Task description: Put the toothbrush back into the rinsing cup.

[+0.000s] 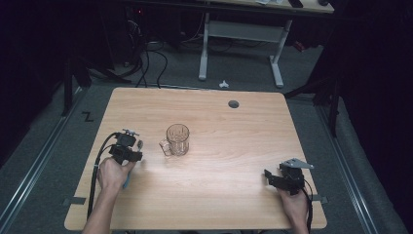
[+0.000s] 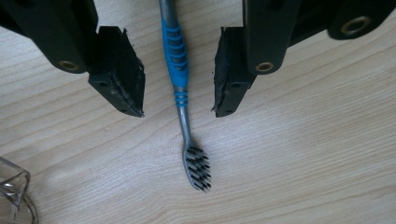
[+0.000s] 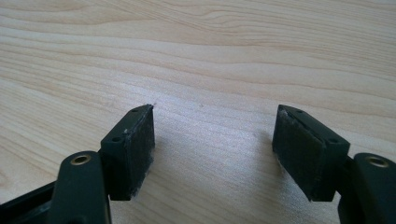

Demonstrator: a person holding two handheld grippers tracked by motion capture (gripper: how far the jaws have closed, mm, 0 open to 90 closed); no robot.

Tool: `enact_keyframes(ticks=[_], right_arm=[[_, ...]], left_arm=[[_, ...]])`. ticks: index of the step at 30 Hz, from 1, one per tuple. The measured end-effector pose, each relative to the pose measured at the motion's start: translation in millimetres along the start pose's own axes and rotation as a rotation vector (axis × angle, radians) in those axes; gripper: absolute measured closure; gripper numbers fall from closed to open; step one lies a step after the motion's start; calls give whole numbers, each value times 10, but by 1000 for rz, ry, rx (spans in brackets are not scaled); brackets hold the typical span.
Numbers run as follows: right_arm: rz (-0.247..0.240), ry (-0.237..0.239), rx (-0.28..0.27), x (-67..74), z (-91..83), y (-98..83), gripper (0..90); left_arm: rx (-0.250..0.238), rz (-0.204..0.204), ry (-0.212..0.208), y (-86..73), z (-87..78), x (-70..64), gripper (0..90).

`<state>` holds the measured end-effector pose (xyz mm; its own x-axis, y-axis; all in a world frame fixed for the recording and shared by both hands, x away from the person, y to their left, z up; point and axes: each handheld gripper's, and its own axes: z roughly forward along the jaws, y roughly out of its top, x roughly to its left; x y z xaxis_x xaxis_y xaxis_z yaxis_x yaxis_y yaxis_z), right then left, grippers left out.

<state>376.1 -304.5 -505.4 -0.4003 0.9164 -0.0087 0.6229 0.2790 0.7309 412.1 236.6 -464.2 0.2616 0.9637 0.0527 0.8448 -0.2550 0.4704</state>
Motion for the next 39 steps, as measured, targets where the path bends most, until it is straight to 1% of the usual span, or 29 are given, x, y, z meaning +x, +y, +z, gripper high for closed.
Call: enact_keyframes(ticks=[2,3,6,7,12,17,20,27,28,29,31,35,39], right_arm=[[0,0,0,-1,0,0,300],[1,1,-1,-3,-1,-1,300],[0,1,-1,-3,-1,-1,300],[0,1,-1,-2,-1,-1,300],[1,1,-1,-3,-1,-1,300],[1,1,-1,-3,-1,-1,299],[1,1,-1,-3,-1,-1,300],[1,1,-1,-3,-1,-1,300],[1,1,-1,-3,-1,-1,300],[1,1,-1,-3,-1,-1,300],[1,2,-1,-4,-1,-1,300],[1,2,-1,-4,-1,-1,300],[1,2,-1,-4,-1,-1,300]], left_arm=[[13,-7,5,1,31,7,560],[24,-13,2,0,48,19,579],[26,-12,8,2,52,26,599],[25,-14,6,2,52,30,623],[52,-10,11,0,86,42,650],[59,-16,5,4,104,44,685],[72,-17,2,6,125,44,707],[74,-18,-2,7,129,47,741],[74,-19,-4,8,130,48,747],[72,-30,-13,10,133,56,753],[71,-31,-15,11,134,56,775],[71,-36,-21,15,137,59,789],[72,-43,-14,16,137,60,793]])
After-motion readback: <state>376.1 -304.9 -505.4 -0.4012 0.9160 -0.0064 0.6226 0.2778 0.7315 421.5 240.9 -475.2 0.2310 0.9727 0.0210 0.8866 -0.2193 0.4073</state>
